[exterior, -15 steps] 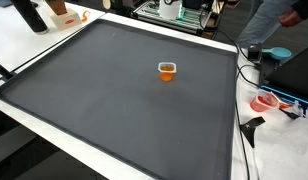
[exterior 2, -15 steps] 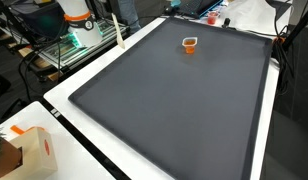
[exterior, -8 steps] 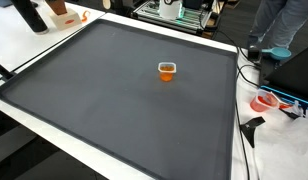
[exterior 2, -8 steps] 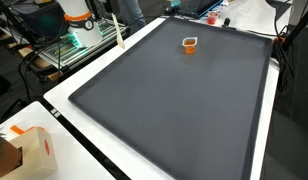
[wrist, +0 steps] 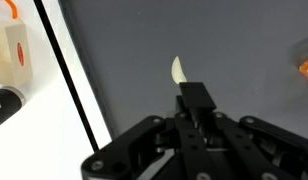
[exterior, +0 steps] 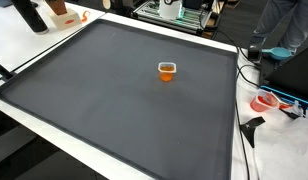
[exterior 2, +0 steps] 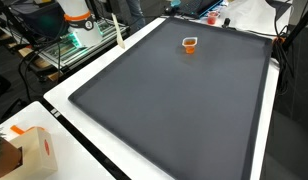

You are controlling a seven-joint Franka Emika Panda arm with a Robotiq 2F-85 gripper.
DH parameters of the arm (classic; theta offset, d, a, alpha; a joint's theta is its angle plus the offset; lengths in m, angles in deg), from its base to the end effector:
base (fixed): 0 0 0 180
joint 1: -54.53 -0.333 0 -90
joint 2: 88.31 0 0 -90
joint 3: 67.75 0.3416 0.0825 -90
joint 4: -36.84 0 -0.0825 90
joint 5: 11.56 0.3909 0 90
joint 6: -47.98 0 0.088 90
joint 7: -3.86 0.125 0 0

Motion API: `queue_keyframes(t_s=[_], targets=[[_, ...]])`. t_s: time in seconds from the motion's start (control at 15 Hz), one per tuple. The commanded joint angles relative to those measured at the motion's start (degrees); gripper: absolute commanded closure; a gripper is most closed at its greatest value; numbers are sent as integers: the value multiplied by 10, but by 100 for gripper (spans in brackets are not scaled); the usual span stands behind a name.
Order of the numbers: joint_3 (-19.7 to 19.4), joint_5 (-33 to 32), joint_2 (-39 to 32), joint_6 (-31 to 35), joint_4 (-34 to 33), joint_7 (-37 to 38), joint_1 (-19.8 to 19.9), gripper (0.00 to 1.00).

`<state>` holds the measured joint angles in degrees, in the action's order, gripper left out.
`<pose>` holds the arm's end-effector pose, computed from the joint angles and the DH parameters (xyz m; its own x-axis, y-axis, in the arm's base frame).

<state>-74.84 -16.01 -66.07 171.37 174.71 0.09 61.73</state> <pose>0.4245 -0.1152 0.4724 0.9821 -0.1355 0.1309 -0.1407 -0.9895 0.0319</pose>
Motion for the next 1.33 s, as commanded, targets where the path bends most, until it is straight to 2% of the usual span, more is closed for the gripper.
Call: queue_keyframes(t_s=[0.0,0.07,0.47,0.8,1.07,1.27], targets=[[0,0,0,-1,-1,0,0,87],[0,0,0,-1,-1,0,0,97],[-9,143,-12,45,3,-116,-80,97],[0,269,-58,77,-4,-197,-146,97],[10,355,-105,82,-20,-264,-174,97],[15,417,-147,94,-36,-330,-174,97]])
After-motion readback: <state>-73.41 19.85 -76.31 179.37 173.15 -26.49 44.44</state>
